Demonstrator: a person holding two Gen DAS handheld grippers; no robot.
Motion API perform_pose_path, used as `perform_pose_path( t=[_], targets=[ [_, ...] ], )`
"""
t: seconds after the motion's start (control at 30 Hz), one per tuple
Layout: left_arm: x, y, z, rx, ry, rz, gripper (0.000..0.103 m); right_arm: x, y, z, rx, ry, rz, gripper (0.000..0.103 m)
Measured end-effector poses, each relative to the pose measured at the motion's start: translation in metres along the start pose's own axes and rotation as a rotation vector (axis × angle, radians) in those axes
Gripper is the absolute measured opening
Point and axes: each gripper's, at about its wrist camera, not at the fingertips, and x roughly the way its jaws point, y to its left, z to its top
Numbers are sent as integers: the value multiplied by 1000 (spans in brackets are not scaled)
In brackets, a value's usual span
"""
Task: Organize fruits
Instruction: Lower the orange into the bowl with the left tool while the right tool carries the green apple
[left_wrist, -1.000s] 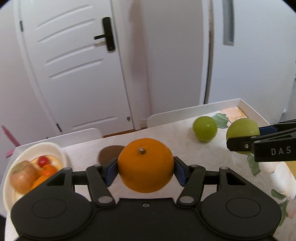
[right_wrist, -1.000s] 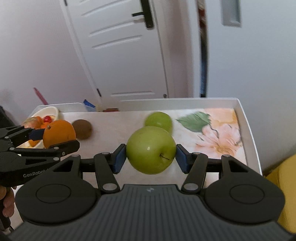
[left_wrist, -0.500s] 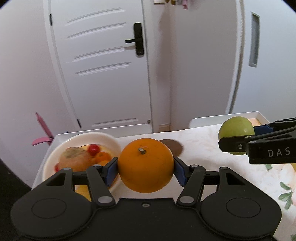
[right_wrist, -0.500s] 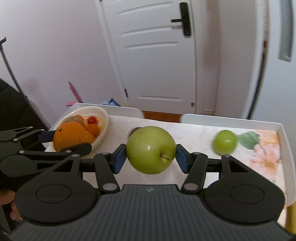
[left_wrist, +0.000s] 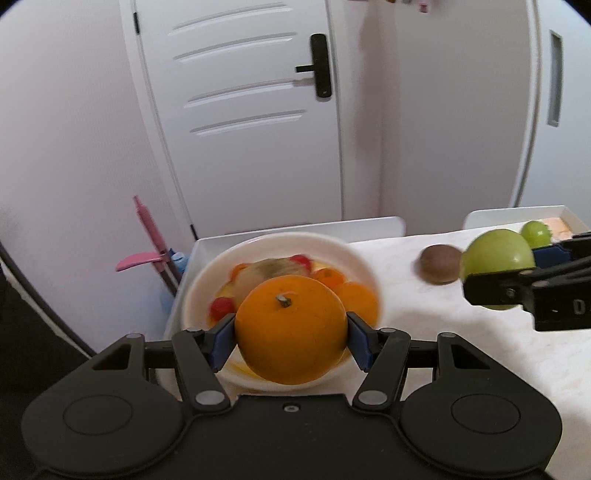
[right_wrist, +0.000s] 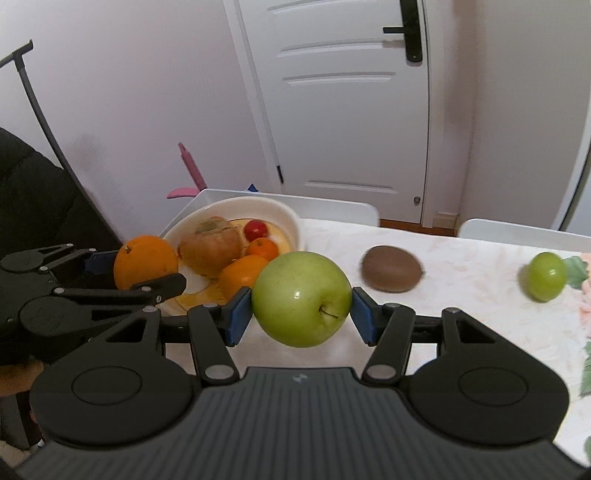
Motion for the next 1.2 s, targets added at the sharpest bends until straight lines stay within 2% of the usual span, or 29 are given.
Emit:
perform_pose_path(
  t=[0.33, 0.6, 0.63, 0.7, 0.77, 0.93, 1.2],
  targets=[
    [36, 50, -9, -19, 25, 16, 66, 32, 39, -5, -12, 17, -2, 72],
    [56, 60, -7, -26, 35, -11, 67, 44, 52, -7, -19, 27, -11, 72],
    [56, 60, -8, -29, 34, -12, 69, 45, 52, -6, -19, 28, -12, 72],
    [50, 62, -8, -23, -1, -9, 89, 45, 52, -6, -21, 28, -15, 72],
    [42, 63, -7, -10, -37, 2, 95, 46, 52, -6, -26, 30, -19, 72],
    [30, 69, -5, -17, -41, 0, 95, 44, 55, -4, -52, 34, -18, 72],
    [15, 77, -5, -67, -26, 0, 95, 51, 75, -3, -169, 22, 15, 72]
  ],
)
